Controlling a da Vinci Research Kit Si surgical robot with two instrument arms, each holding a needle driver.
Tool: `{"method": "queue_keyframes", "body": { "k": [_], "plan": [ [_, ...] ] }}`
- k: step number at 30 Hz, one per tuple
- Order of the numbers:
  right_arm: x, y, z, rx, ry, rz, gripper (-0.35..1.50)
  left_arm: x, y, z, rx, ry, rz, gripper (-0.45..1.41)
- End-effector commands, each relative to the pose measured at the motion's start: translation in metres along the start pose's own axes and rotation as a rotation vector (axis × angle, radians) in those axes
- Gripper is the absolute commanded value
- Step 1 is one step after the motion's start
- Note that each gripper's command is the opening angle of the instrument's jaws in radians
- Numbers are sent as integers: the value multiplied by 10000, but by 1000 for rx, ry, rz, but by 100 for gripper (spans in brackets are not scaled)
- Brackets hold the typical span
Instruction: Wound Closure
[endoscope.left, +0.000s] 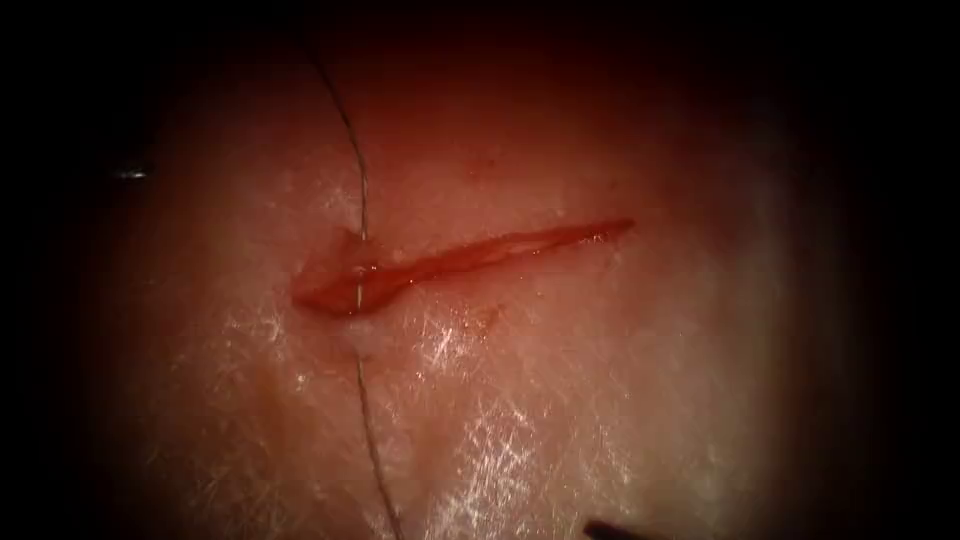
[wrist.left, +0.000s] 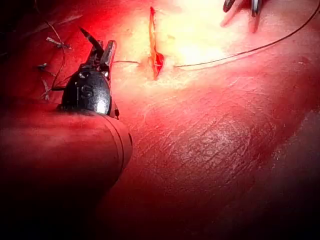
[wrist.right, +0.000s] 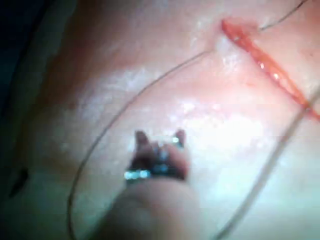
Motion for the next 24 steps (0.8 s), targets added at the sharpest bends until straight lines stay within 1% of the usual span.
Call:
{"method": "queue_keyframes", "body": {
  "k": [1,3,5,7,11,14,15,17,21,24],
  "plan": [
    [19,-3,20,-7,23,27,125,-6,0,7,0,0,0,-45],
    [39,-1,32,-16,27,53,131,-6,-1,7,0,0,0,-45],
    [55,-1,42,-20,27,65,133,-6,0,7,0,0,0,-45],
    [65,0,51,-19,27,80,133,-6,-1,6,-1,0,-1,-45],
    [79,1,74,-20,35,193,128,-6,-1,6,-1,0,-1,-45],
    [83,2,89,-14,9,248,126,-6,-1,6,-1,0,-1,-45],
    [83,3,93,-13,-5,259,123,-6,-1,6,-1,0,-1,-45],
    [81,3,101,-19,-15,293,110,-6,-1,6,-1,0,-1,-45],
    [73,8,116,-59,-65,310,108,-6,0,6,-1,0,-1,-45],
    [67,13,129,-85,-76,342,105,-6,0,6,0,0,-1,-45]
  ]
}}
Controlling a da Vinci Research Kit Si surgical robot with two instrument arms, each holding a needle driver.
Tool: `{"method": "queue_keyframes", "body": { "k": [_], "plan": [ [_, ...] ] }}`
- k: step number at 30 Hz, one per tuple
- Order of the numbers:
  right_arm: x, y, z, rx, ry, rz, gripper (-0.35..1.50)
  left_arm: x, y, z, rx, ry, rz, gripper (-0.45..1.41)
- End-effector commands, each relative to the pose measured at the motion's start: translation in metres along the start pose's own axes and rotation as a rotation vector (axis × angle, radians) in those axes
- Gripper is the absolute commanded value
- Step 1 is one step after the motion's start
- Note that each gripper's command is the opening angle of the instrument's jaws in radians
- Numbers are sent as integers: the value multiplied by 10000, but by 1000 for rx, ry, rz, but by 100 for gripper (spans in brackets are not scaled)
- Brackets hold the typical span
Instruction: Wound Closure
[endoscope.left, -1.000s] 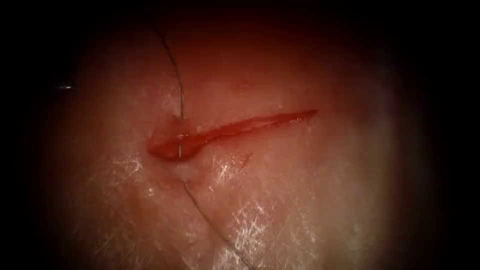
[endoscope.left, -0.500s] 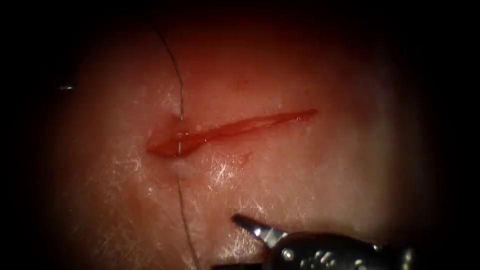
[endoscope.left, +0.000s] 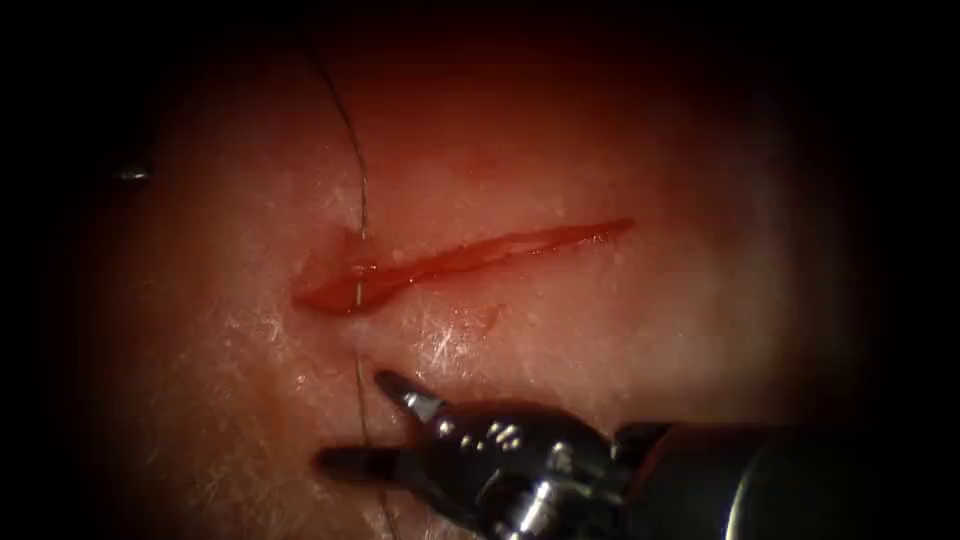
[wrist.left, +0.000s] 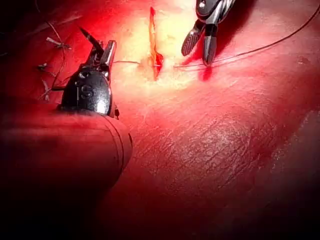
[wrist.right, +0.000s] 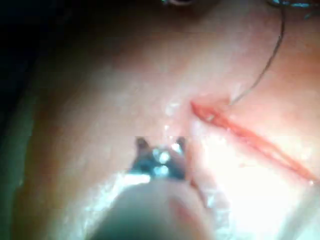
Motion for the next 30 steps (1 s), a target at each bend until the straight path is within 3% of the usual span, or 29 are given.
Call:
{"method": "queue_keyframes", "body": {
  "k": [1,9,12,15,16,17,19,30],
  "plan": [
    [-6,0,17,-10,-8,12,105,-6,0,6,-2,1,0,-45],
    [-17,16,42,-61,-37,31,101,-6,0,6,-2,1,0,-45],
    [-20,18,49,-69,-35,75,88,-6,0,7,-1,1,0,-45],
    [-21,16,55,-73,-32,97,63,-7,0,7,-1,1,0,-45],
    [-21,16,55,-73,-31,97,46,-7,0,7,-1,1,0,-45],
    [-21,17,55,-73,-32,97,27,-7,0,7,-1,1,0,-45],
    [-22,19,50,-70,-48,96,-35,-7,0,6,-1,1,0,-45],
    [-56,23,8,9,-108,22,-35,-7,0,6,-2,1,0,-45]
  ]
}}
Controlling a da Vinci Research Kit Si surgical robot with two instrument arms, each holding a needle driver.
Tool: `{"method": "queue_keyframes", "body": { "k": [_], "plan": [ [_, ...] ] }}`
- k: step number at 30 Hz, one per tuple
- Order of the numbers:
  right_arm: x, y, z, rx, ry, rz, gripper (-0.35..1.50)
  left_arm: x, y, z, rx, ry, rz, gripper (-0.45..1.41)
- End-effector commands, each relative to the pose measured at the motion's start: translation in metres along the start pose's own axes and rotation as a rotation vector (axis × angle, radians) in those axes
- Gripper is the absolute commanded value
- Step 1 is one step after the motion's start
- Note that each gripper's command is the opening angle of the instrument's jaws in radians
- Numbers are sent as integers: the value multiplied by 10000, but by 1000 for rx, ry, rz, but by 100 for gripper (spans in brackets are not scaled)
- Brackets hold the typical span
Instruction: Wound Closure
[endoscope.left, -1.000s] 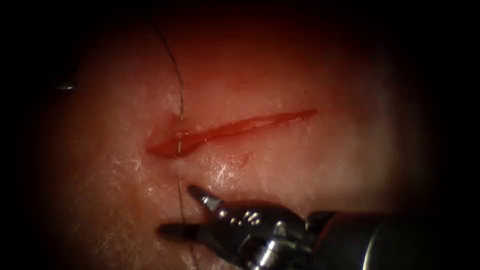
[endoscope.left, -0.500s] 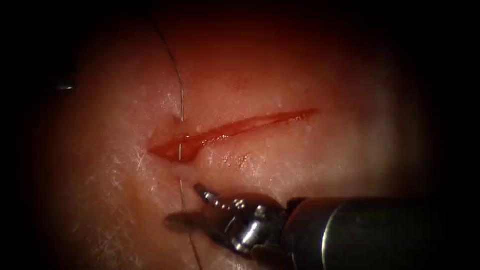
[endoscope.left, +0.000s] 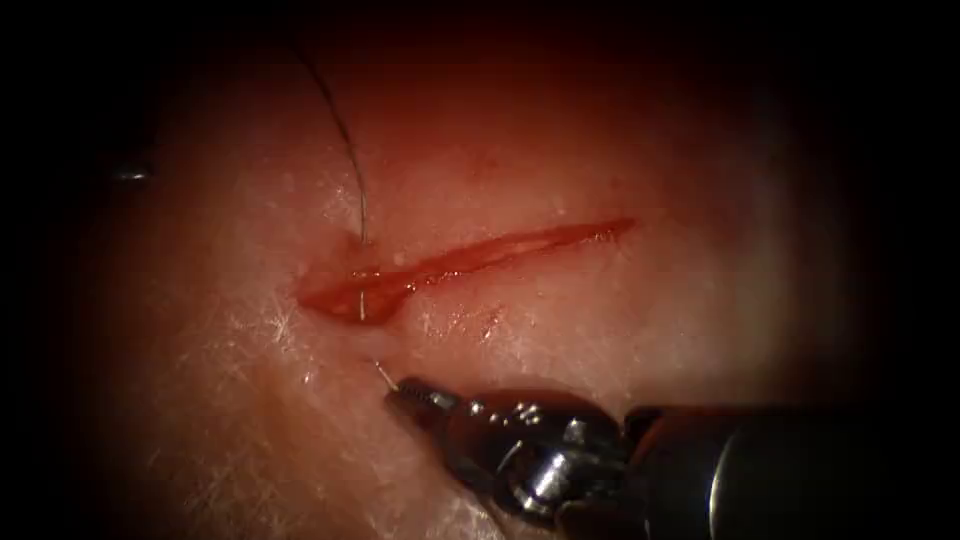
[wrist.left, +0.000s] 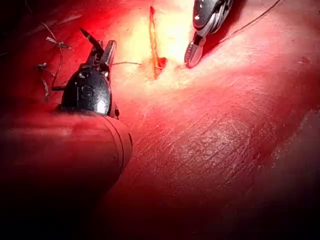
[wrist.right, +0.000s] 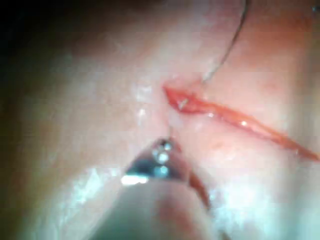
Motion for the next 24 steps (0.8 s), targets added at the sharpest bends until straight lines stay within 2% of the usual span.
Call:
{"method": "queue_keyframes", "body": {
  "k": [1,14,15,19,24],
  "plan": [
    [-13,-8,0,14,-7,-8,-35,-6,-1,6,-2,1,0,-45],
    [-60,-29,-31,108,-139,-104,-35,-4,-3,-1,-5,1,-3,-45],
    [-66,-29,-36,113,-177,-113,-35,-3,-4,-3,-4,0,-4,-45],
    [-91,-22,-58,132,-241,-152,-35,1,-6,-9,1,-4,-9,-45],
    [-102,-15,-75,144,-274,-165,-35,1,-6,-9,5,-6,-8,-45]
  ]
}}
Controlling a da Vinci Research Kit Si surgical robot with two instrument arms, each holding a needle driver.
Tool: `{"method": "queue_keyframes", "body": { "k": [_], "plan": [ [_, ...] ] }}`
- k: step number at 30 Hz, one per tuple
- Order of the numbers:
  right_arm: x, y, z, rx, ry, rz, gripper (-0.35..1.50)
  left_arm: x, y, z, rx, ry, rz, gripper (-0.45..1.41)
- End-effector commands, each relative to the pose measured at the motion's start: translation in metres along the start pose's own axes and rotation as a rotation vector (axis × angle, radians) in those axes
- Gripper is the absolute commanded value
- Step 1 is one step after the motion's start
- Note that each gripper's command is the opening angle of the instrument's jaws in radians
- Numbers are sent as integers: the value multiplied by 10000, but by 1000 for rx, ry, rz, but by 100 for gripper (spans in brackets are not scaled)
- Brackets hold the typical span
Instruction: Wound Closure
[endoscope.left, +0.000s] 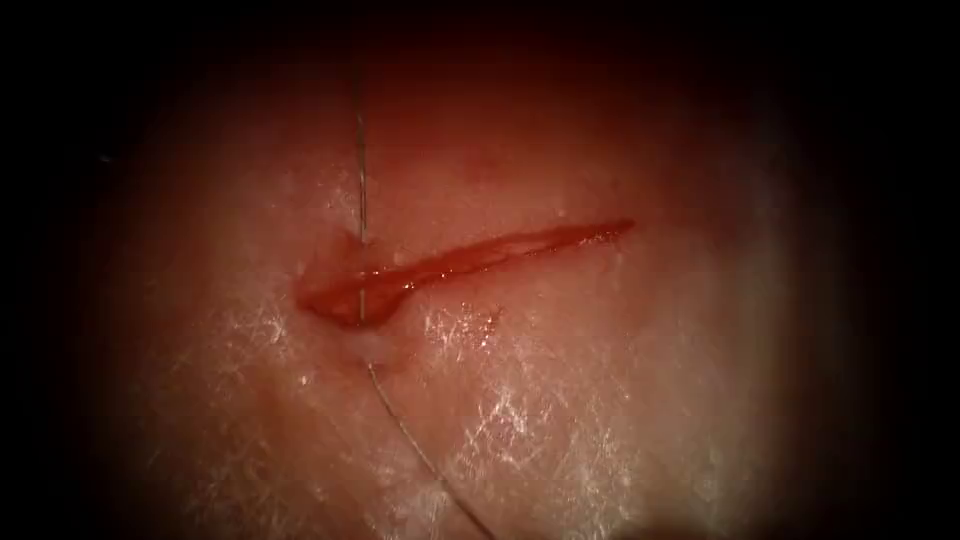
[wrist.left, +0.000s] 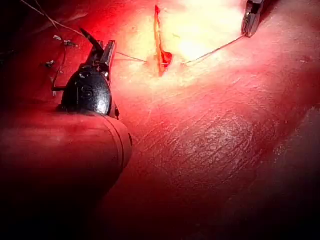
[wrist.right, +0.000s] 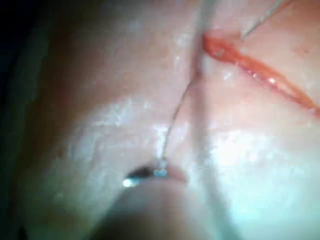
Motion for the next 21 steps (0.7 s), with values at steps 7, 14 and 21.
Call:
{"method": "queue_keyframes", "body": {
  "k": [7,14,21],
  "plan": [
    [18,1,-3,-55,141,-113,91,-9,0,9,1,0,1,-45],
    [57,5,-15,-54,331,-199,125,-8,0,9,2,0,1,-45],
    [112,1,-12,-72,408,-12,125,-9,2,11,5,-1,2,-45]
  ]
}}
